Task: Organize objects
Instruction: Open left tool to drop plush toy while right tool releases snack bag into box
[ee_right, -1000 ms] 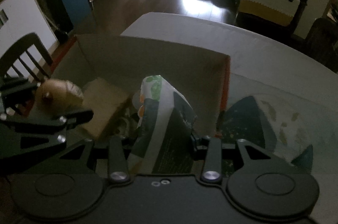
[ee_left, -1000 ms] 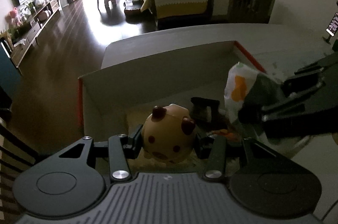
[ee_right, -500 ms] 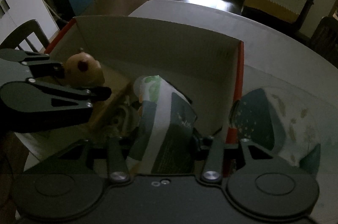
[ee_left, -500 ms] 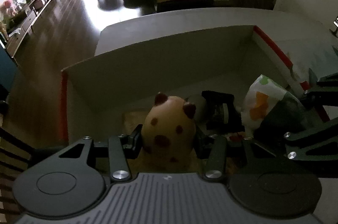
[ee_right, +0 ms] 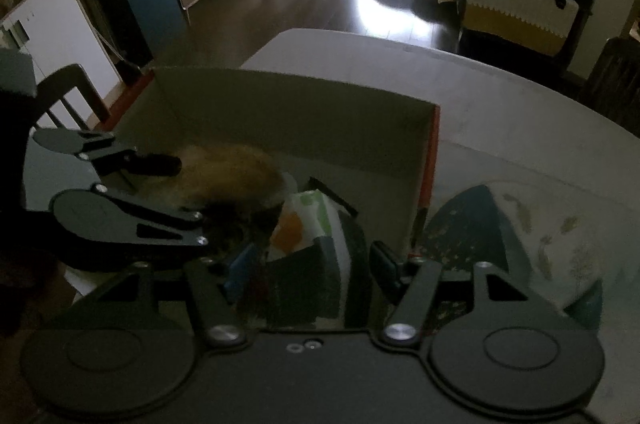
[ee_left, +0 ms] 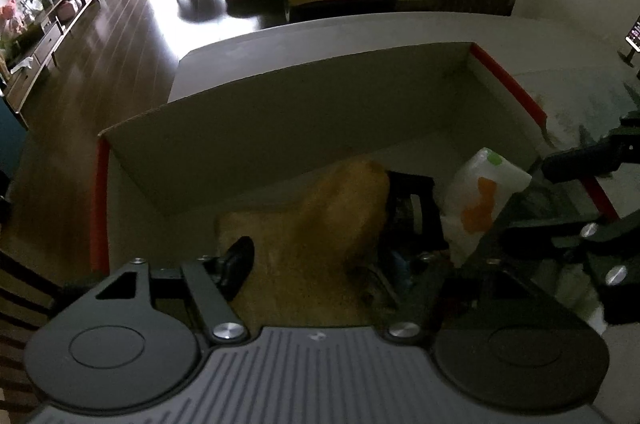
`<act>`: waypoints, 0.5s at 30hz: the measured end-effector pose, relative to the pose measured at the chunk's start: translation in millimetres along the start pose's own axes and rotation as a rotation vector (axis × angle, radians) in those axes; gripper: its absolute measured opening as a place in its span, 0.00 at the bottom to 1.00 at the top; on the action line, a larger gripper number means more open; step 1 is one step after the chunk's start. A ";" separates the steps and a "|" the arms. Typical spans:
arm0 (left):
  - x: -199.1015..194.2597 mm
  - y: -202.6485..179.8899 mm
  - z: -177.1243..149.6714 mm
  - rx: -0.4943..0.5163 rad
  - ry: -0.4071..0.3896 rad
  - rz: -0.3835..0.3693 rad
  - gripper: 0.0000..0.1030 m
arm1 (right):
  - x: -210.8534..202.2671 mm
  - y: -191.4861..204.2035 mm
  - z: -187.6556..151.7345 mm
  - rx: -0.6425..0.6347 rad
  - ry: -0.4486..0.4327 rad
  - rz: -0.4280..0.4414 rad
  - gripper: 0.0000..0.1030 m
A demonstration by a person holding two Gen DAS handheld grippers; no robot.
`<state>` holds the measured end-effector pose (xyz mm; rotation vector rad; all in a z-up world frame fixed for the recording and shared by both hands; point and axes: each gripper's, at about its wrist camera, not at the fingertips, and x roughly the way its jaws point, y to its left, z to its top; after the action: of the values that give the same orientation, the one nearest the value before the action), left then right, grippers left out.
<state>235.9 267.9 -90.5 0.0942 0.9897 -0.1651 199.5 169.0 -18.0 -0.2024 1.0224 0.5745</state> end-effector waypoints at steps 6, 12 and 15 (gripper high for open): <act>-18.5 4.0 -3.0 -0.061 -0.038 -0.027 0.66 | -11.6 -10.1 -0.2 0.021 -0.028 0.015 0.63; -44.6 2.5 -8.7 -0.084 -0.080 -0.040 0.66 | -27.6 -9.9 -3.5 0.020 -0.063 0.038 0.63; -59.5 1.7 -11.1 -0.101 -0.097 -0.044 0.66 | -35.3 -6.0 -6.9 0.004 -0.083 0.045 0.64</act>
<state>195.1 277.1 -46.7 -0.0281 0.9022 -0.1581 183.8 148.5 7.8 -0.1510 0.9494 0.6163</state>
